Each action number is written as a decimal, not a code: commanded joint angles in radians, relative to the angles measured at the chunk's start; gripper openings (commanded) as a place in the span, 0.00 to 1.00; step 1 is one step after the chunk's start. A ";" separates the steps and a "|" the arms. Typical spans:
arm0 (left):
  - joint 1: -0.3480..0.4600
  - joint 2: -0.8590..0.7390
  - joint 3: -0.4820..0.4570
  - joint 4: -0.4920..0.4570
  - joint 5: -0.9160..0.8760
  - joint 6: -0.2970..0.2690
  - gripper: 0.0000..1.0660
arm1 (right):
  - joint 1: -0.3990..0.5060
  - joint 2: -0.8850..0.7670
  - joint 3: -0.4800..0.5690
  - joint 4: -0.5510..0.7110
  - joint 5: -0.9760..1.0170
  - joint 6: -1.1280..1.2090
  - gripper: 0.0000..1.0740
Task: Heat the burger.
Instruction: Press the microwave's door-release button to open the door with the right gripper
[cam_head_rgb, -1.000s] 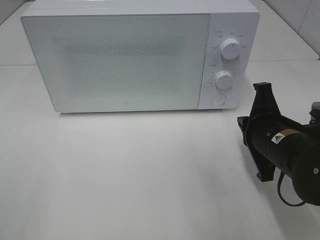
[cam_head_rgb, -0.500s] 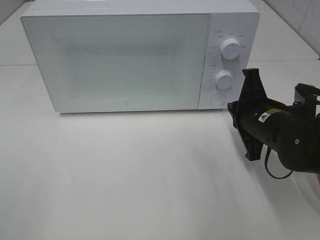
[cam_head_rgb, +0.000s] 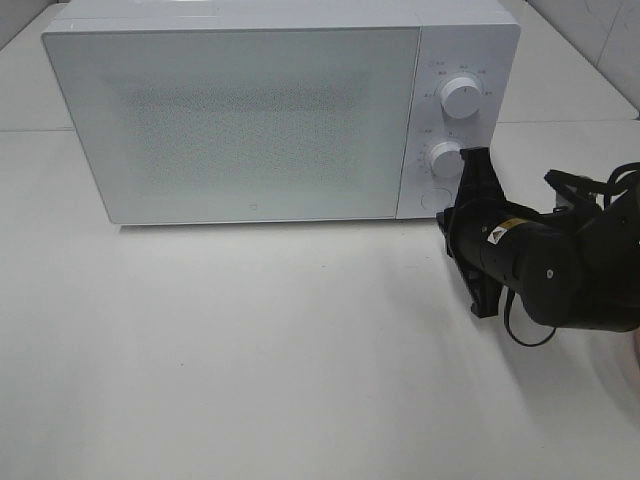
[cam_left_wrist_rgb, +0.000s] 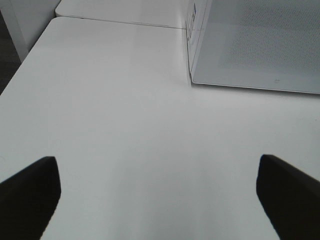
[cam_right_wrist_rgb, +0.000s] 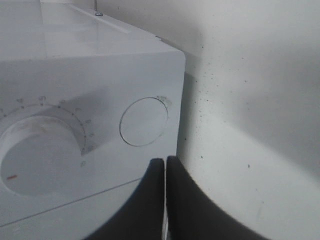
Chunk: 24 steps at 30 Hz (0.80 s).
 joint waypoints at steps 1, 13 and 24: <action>0.003 -0.019 0.000 -0.002 0.002 0.001 0.94 | -0.035 0.004 -0.033 -0.061 0.003 0.010 0.00; 0.003 -0.019 0.000 -0.002 0.002 0.001 0.94 | -0.064 0.073 -0.111 -0.075 0.024 0.023 0.00; 0.003 -0.019 0.000 -0.002 0.002 0.002 0.94 | -0.083 0.095 -0.150 -0.078 0.025 0.036 0.00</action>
